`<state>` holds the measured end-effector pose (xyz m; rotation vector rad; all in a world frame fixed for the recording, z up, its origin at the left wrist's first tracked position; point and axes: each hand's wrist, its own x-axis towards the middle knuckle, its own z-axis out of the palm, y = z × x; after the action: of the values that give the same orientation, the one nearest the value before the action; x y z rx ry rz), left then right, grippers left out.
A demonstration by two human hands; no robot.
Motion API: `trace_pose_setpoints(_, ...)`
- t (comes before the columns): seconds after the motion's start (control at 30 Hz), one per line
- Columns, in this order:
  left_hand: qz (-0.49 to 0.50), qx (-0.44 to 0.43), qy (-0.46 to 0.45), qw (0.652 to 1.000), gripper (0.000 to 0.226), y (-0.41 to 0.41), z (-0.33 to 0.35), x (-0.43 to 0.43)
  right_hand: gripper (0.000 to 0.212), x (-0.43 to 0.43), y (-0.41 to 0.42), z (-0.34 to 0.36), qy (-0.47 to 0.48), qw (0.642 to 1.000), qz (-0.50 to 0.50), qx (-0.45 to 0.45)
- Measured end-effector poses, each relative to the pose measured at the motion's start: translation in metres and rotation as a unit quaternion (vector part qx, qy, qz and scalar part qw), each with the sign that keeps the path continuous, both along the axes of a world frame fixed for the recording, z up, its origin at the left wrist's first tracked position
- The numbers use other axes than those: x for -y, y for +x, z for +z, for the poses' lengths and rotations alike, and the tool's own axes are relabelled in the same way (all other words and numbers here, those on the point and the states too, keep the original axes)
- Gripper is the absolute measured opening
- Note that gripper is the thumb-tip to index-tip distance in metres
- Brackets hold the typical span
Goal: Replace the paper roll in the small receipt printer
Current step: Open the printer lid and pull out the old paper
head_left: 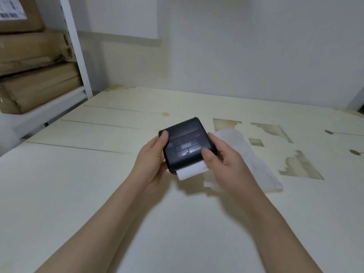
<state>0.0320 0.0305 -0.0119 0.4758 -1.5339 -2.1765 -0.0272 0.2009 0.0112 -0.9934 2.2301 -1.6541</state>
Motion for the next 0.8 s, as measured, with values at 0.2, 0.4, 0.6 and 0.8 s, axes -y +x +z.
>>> trace_pose_setpoints(0.2, 0.021, -0.001, -0.017, 1.000, 0.035, -0.004, -0.003, 0.007, 0.034, 0.002, 0.003, -0.002, -0.021, 1.000, 0.005, -0.001)
trace_pose_setpoints(0.4, 0.047, -0.012, -0.007, 0.999, 0.022, -0.004, 0.002, 0.002, 0.028, -0.001, 0.001, 0.000, -0.050, 0.999, -0.015, 0.013)
trace_pose_setpoints(0.6, 0.050, 0.027, -0.066, 0.996, 0.025, -0.001, 0.005, 0.005, 0.026, -0.005, -0.002, 0.000, -0.025, 0.998, -0.059, 0.016)
trace_pose_setpoints(0.8, 0.043, 0.092, -0.127, 0.987, 0.068, 0.008, -0.008, 0.028, 0.027, 0.005, 0.000, -0.014, 0.177, 0.977, -0.058, -0.099)
